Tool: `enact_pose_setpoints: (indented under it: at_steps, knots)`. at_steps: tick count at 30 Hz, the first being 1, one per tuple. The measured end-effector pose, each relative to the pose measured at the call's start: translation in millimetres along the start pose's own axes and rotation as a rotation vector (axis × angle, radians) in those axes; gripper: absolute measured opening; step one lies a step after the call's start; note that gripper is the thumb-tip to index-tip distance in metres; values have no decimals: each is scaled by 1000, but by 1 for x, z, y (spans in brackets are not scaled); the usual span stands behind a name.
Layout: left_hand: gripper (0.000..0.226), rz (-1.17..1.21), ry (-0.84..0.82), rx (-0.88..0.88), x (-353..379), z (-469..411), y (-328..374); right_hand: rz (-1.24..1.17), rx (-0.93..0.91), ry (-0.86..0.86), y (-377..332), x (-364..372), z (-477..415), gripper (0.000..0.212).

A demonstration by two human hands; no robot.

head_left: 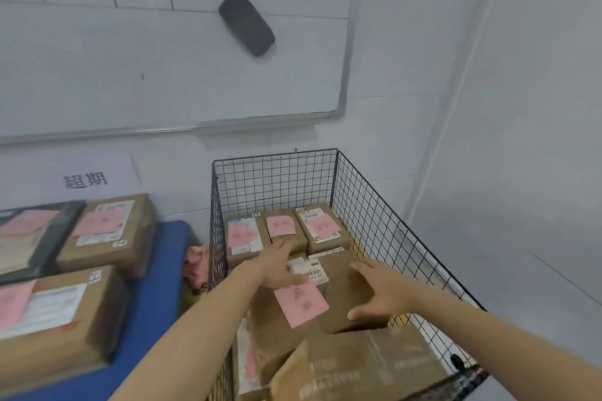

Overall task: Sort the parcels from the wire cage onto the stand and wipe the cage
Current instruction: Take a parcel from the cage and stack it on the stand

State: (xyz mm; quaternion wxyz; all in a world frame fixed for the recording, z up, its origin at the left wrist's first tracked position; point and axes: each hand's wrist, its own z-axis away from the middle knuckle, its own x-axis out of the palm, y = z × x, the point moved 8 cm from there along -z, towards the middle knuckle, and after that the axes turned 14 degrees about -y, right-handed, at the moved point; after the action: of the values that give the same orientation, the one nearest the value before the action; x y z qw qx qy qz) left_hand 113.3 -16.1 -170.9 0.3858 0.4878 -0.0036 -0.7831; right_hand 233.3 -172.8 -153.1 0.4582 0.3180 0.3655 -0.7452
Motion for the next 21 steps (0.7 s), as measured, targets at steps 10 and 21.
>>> enact_pose_setpoints:
  at_steps: [10,21]
  knots:
    - [86,42,-70,-88,20,-1,-8,72,-35,-30,13,8,-7,98]
    - [91,136,77,-189,14,1,-22,-259,127,45,6,15,-46,78]
